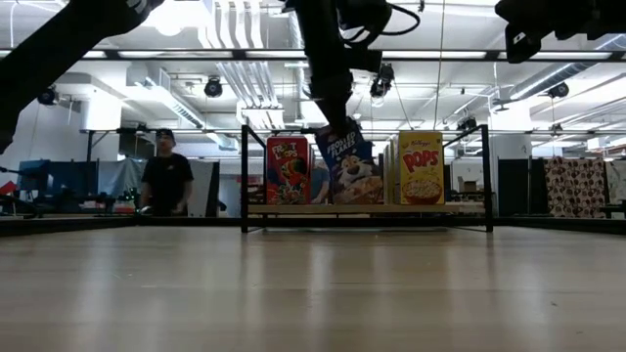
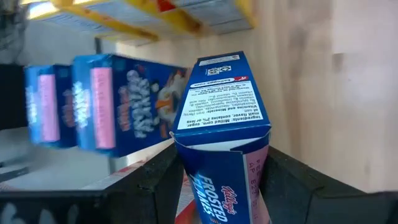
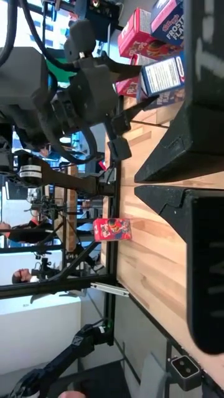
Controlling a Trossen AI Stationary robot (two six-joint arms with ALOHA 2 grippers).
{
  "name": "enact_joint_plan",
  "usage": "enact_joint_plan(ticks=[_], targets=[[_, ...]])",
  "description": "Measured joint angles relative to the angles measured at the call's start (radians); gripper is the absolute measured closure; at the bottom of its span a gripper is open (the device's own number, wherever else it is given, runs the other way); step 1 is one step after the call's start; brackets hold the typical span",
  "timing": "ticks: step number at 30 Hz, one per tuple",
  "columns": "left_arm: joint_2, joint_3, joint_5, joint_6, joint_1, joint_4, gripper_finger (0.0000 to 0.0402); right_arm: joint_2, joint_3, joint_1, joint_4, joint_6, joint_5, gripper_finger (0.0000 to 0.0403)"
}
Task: Stack cereal on shelf
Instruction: Put the blue cereal box on the shelf aligned with the other blue cereal boxes
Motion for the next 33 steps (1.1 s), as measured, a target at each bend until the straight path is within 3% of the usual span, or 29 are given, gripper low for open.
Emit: enact_joint_plan(ticks=[24, 33], targets=[[0.0, 0.0, 0.058, 0.009, 0.022, 0.017, 0.0231, 0.0, 0.0, 0.0, -0.001, 0.0, 0.0, 0.0394], [0.001, 0.0, 0.058, 0.008, 0.03, 0.027, 0.019, 0.0, 0.0, 0.0, -0.002, 0.0, 0.0, 0.0394]])
